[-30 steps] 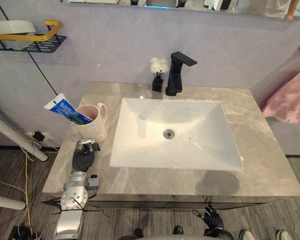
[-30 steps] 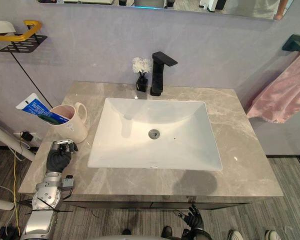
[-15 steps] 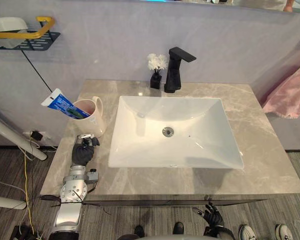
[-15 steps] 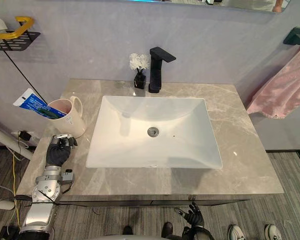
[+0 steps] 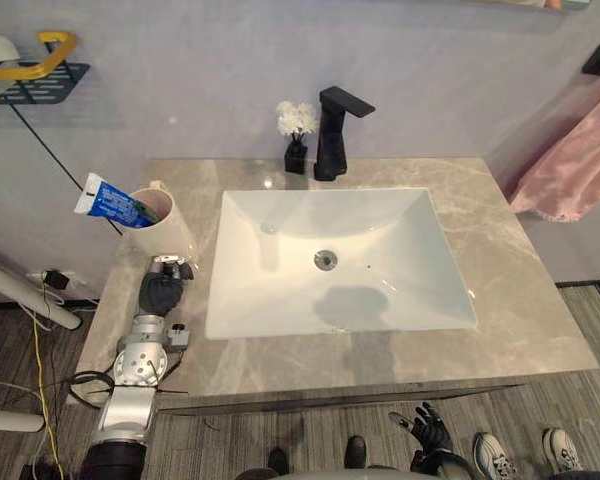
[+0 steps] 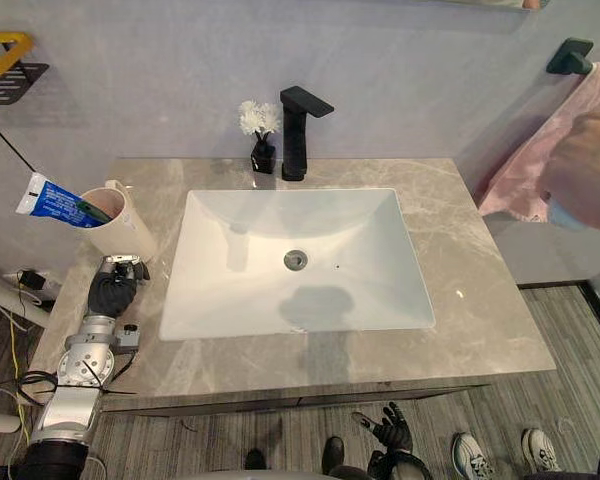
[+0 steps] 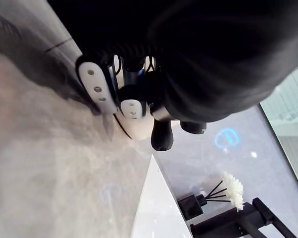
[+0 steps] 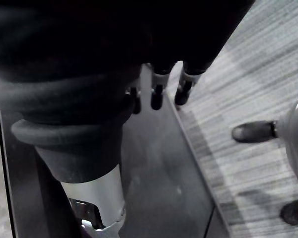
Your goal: Organize washtable
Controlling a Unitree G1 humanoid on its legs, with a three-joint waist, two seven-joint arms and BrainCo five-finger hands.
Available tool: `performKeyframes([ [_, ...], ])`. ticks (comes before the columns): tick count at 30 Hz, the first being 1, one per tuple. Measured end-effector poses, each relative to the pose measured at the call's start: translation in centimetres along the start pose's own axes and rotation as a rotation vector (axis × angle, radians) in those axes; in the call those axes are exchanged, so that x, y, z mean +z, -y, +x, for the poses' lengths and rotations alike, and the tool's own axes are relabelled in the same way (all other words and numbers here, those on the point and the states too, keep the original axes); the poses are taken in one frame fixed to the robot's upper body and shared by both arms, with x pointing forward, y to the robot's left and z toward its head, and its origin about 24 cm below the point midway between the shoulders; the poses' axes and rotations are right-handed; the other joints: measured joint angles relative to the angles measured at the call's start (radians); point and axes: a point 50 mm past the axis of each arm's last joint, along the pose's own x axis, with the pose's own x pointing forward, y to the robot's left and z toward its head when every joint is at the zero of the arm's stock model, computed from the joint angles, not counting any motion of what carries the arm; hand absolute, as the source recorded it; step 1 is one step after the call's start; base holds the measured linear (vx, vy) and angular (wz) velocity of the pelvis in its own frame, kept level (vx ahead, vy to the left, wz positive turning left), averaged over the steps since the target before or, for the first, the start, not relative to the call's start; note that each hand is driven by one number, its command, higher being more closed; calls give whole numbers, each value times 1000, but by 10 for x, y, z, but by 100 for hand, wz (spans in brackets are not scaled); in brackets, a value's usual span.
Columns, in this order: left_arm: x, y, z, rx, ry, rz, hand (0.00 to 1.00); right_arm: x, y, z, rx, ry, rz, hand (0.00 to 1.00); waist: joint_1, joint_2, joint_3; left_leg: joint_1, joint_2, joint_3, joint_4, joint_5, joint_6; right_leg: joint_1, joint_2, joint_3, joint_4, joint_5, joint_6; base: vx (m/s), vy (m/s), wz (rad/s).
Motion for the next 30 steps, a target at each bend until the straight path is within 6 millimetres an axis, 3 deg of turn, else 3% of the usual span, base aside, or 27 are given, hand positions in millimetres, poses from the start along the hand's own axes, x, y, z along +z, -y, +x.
performKeyframes([
  [17, -1, -19, 27, 20, -13, 142, 100, -5, 4, -3, -13, -3, 6, 0, -2, -1, 0, -5, 4, 25, 0, -2, 0, -13, 4, 17, 1, 2, -1, -36, -33, -3],
  [30, 4, -22, 29, 46, -11, 147, 100, -9, 5, -5, -20, -11, 15, 0, -4, -2, -1, -7, 4, 24, 0, -2, 0, -18, 4, 24, 1, 6, 0, -41, -35, -1],
])
